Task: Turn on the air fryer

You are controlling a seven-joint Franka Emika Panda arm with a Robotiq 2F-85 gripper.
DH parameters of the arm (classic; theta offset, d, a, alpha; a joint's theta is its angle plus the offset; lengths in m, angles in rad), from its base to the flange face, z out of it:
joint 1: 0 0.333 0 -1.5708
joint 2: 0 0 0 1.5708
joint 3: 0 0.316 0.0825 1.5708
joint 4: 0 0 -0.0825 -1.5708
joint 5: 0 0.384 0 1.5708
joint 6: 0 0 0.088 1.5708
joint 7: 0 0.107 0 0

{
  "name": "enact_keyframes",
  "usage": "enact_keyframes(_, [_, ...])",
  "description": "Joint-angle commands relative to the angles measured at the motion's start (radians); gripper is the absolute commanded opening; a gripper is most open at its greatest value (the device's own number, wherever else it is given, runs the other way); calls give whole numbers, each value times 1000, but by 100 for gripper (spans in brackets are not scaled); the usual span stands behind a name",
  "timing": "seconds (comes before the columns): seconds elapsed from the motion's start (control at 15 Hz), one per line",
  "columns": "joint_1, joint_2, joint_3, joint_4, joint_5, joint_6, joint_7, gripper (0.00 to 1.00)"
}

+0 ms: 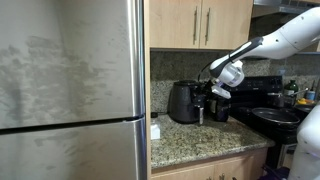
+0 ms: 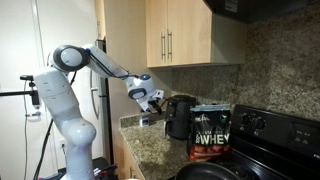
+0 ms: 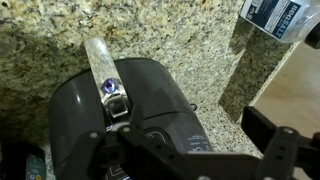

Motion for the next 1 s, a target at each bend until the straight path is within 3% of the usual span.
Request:
enact_keyframes(0.0, [1, -4, 0, 0, 0, 0, 0, 100])
enact_keyframes(0.47, [32, 42, -4, 27, 65, 82, -22, 100])
enact_keyframes(0.53, [11, 19, 0, 11, 23, 40, 1, 100])
enact_keyframes(0.93, [27, 57, -1, 30, 43, 72, 8, 100])
